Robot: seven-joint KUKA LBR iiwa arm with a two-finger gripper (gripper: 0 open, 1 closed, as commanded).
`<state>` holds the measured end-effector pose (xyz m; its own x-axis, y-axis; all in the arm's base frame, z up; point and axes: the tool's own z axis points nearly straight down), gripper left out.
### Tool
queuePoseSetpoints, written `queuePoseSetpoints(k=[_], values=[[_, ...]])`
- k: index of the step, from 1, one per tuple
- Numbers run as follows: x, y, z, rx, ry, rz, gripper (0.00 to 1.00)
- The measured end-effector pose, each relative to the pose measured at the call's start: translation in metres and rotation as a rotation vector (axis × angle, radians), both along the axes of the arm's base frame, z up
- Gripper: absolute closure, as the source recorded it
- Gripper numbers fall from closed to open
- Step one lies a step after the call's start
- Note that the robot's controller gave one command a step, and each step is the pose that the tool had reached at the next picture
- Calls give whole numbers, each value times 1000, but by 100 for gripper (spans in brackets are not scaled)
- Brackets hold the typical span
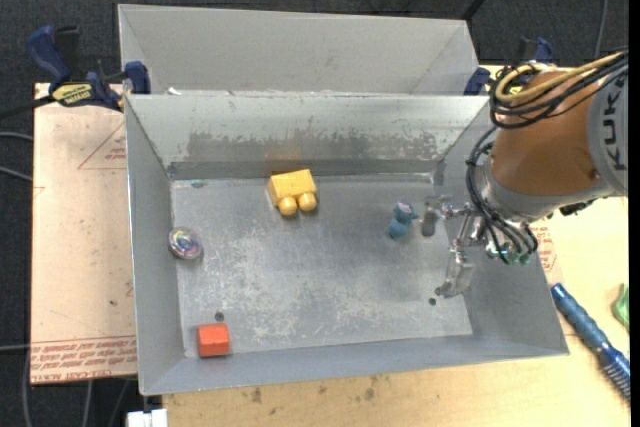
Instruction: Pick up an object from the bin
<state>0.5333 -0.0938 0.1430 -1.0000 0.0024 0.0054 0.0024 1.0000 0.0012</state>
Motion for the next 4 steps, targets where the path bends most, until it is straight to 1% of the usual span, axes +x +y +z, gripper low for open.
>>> queuePoseSetpoints(k=[1, 2, 3, 4], values=[[41, 3, -29, -1, -9, 62, 0], [114, -4, -65, -1, -13, 140, 0], [117, 21, -73, 1, -9, 116, 0], [118, 19, -73, 0, -9, 115, 100]])
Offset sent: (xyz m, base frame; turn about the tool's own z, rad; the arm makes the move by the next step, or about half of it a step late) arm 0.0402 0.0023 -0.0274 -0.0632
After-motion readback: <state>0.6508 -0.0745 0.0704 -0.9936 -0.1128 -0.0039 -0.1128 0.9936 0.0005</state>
